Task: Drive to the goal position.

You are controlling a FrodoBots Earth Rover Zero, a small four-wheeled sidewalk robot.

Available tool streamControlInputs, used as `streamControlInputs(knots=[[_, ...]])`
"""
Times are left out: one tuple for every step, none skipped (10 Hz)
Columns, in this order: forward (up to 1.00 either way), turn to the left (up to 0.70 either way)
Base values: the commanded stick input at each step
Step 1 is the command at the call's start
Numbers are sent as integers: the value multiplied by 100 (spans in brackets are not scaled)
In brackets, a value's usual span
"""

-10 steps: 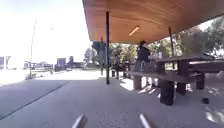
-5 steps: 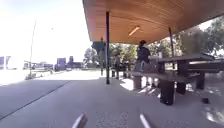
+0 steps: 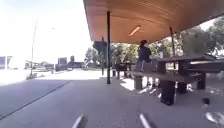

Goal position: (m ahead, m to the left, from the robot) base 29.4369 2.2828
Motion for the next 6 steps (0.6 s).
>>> streamControlInputs(knots=[[0,100],[0,100],[0,100],[0,100],[0,100],[0,100]])
